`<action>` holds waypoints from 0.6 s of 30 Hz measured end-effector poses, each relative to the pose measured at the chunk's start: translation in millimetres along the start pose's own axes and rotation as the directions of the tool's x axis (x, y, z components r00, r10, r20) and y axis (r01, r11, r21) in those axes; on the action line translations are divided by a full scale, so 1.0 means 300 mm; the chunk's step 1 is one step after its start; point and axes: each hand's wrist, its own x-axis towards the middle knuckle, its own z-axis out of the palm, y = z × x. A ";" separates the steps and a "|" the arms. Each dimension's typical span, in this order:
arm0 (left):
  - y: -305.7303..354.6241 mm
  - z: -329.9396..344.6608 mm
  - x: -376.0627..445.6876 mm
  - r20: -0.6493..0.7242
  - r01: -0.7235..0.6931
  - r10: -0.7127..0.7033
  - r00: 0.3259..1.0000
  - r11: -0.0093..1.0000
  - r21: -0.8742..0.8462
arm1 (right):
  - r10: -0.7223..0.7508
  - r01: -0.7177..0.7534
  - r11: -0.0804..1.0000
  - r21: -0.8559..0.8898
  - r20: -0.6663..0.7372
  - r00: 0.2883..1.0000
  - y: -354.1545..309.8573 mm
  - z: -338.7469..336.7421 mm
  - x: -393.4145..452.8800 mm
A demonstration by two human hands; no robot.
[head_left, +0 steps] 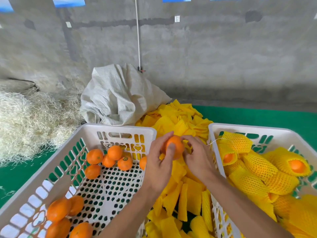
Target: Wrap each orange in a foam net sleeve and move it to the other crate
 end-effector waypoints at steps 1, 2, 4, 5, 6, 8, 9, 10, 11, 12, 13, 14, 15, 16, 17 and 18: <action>-0.006 0.004 0.002 0.014 0.024 -0.023 1.000 1.000 -0.009 | -0.002 0.003 0.999 -0.044 0.013 1.000 -0.002 -0.003 0.004; -0.006 0.005 0.001 0.026 0.042 -0.041 0.999 0.999 -0.023 | 0.013 -0.011 0.997 -0.076 0.021 1.000 -0.005 -0.008 0.004; 0.005 0.008 0.001 0.049 0.027 -0.025 0.998 0.999 -0.037 | 0.025 -0.024 0.995 -0.101 0.017 1.000 -0.007 -0.013 0.002; 0.012 0.010 -0.002 0.062 0.013 -0.010 0.998 0.999 -0.046 | 0.034 -0.032 0.994 -0.104 0.017 0.999 -0.008 -0.014 0.001; 0.017 0.012 -0.007 0.072 0.001 0.003 0.997 0.998 -0.062 | 0.051 -0.049 0.993 -0.111 0.023 0.998 -0.010 -0.015 0.000; 0.031 0.013 -0.021 0.098 -0.015 0.026 0.995 0.993 -0.116 | 0.109 -0.105 0.984 -0.144 0.019 0.994 -0.014 -0.020 -0.006; 0.035 0.013 -0.028 0.112 -0.012 0.028 0.993 0.990 -0.143 | 0.138 -0.134 0.977 -0.165 0.014 0.990 -0.016 -0.024 -0.008; 0.035 0.014 -0.033 0.131 -0.003 0.024 0.991 0.987 -0.163 | 0.156 -0.151 0.972 -0.178 0.015 0.988 -0.018 -0.028 -0.012; 0.033 0.016 -0.038 0.150 0.011 0.014 0.989 0.985 -0.170 | 0.167 -0.161 0.972 -0.171 0.022 0.986 -0.019 -0.031 -0.014; 0.030 0.018 -0.041 0.169 0.033 -0.004 0.986 0.985 -0.168 | 0.171 -0.165 0.976 -0.143 0.033 0.985 -0.020 -0.032 -0.018; 0.026 0.021 -0.039 0.185 0.062 -0.032 0.982 0.985 -0.159 | 0.173 -0.167 0.979 -0.113 0.045 0.984 -0.024 -0.032 -0.023; 0.023 0.024 -0.034 0.195 0.090 -0.060 0.979 0.985 -0.150 | 0.171 -0.165 0.982 -0.093 0.061 0.983 -0.029 -0.032 -0.025; 0.018 0.026 -0.031 0.195 0.112 -0.082 0.977 0.983 -0.146 | 0.159 -0.153 0.985 -0.083 0.076 0.984 -0.032 -0.031 -0.027; 0.013 0.029 -0.027 0.185 0.127 -0.098 0.978 0.980 -0.151 | 0.138 -0.133 0.989 -0.067 0.083 0.987 -0.033 -0.031 -0.025; 0.008 0.031 -0.023 0.170 0.138 -0.111 0.979 0.978 -0.155 | 0.111 -0.108 0.993 -0.041 0.083 0.990 -0.034 -0.031 -0.022; 0.002 0.032 -0.019 0.153 0.142 -0.119 0.981 0.979 -0.146 | 0.089 -0.089 0.996 -0.007 0.081 0.993 -0.032 -0.032 -0.019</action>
